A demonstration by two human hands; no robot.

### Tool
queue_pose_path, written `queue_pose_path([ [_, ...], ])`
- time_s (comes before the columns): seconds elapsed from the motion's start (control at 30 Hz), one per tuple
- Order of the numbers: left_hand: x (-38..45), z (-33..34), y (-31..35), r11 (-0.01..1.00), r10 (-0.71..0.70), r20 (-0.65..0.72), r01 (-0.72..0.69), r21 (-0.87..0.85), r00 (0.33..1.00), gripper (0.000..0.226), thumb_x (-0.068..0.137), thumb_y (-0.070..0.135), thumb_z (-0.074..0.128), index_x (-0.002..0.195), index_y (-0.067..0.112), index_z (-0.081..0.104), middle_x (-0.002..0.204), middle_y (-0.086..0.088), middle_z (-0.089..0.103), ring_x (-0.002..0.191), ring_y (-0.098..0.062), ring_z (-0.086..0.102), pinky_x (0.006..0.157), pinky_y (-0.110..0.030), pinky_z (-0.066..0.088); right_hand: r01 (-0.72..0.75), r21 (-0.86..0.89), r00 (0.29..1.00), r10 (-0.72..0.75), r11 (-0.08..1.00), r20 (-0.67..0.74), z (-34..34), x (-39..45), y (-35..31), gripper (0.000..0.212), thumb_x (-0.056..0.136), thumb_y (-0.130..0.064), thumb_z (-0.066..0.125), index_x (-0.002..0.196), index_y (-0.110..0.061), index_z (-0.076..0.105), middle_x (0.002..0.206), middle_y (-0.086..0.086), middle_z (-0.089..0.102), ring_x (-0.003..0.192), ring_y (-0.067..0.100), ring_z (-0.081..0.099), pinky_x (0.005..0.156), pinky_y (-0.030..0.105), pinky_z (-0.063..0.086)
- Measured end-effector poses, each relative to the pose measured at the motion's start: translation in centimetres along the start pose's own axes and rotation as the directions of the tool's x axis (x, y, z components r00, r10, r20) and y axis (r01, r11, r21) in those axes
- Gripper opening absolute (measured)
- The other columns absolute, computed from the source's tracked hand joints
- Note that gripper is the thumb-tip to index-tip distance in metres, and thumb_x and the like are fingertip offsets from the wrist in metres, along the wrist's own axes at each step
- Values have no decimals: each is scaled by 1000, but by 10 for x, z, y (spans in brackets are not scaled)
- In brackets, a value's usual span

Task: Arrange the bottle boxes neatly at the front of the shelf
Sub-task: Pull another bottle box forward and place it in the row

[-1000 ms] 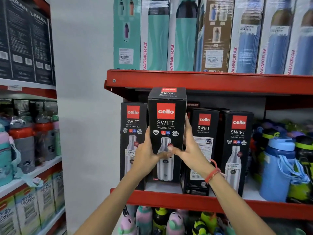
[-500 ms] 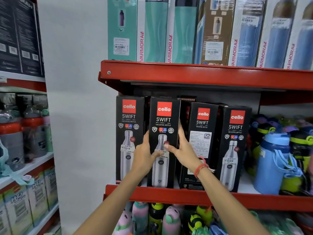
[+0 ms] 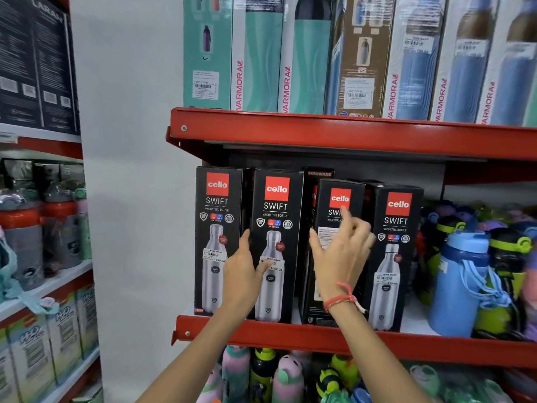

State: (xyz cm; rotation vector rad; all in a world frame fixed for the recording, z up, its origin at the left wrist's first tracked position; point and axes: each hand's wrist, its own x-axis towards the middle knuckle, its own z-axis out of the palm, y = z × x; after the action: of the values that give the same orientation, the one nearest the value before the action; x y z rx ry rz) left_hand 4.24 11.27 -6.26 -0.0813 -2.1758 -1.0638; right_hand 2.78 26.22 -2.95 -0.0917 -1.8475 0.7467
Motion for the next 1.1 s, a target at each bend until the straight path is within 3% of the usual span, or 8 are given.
queue_pose_path([
  [0.1, -8, -2, 12, 996, 85, -88, -86, -1, 992, 68, 90, 17, 63, 148, 11, 27, 150, -7, 41, 133, -20, 45, 101, -18, 31, -260, -102, 956, 271, 960, 114, 2, -1, 2, 109, 62, -41, 84, 148, -11, 24, 139, 20, 37, 116, 38, 39, 89, 52, 46],
  [0.2, -12, -6, 29, 981, 194, -142, -189, 47, 971, 59, 92, 17, 59, 145, 12, 33, 155, -4, 31, 136, -16, 37, 103, -15, 26, -389, 33, 894, 369, 921, 255, 3, 0, 1, 115, 66, -30, 84, 151, -18, 7, 140, 20, 35, 120, 39, 37, 90, 57, 46],
  [0.27, -14, -9, 37, 968, 251, -143, -251, 15, 957, 54, 92, 16, 60, 142, 11, 39, 149, -5, 39, 135, -17, 40, 112, -29, 33, -417, 148, 889, 369, 896, 270, -3, 1, 3, 114, 65, -22, 85, 150, -19, 9, 139, 21, 35, 122, 38, 35, 94, 56, 44],
  [0.43, -25, -10, 47, 936, 317, -5, -314, -158, 948, 51, 90, 15, 64, 138, 16, 45, 131, 0, 56, 121, -10, 53, 103, -38, 46, -236, 409, 967, 173, 881, 186, -42, -5, 12, 111, 56, -20, 91, 144, -18, 23, 136, 14, 43, 125, 29, 37, 107, 43, 31],
  [0.6, -33, -6, 62, 931, 291, 167, -240, -274, 942, 81, 79, 23, 76, 146, 24, 31, 138, 6, 48, 126, -6, 46, 104, -32, 44, -165, 607, 959, -19, 777, 284, -86, 8, 15, 111, 55, -24, 92, 142, -34, 22, 142, 0, 44, 133, 17, 41, 111, 42, 36],
  [0.73, -41, -10, 69, 895, 263, 291, -121, -429, 920, 94, 73, 13, 80, 135, 50, 19, 125, 25, 46, 117, 9, 49, 91, -10, 44, -243, 684, 897, -110, 688, 429, -120, 17, 26, 111, 55, -21, 93, 143, -35, 27, 130, -10, 53, 122, 4, 50, 104, 32, 42],
  [0.87, -50, -11, 76, 862, 299, 245, -151, -483, 922, 102, 69, 7, 82, 150, 28, 23, 117, 19, 62, 105, 7, 63, 86, -18, 54, -335, 701, 786, -223, 629, 576, -127, 31, 46, 108, 58, -18, 91, 145, -35, 30, 136, -2, 55, 128, 14, 51, 109, 47, 40],
  [1.1, -53, 11, 81, 861, 303, 146, -204, -466, 942, 102, 74, 3, 78, 151, 29, 17, 125, 32, 53, 109, 20, 53, 90, -12, 49, -413, 658, 633, -321, 630, 704, -114, 60, 57, 111, 68, 5, 78, 150, -37, 17, 152, -13, 37, 138, 12, 40, 109, 56, 38],
])
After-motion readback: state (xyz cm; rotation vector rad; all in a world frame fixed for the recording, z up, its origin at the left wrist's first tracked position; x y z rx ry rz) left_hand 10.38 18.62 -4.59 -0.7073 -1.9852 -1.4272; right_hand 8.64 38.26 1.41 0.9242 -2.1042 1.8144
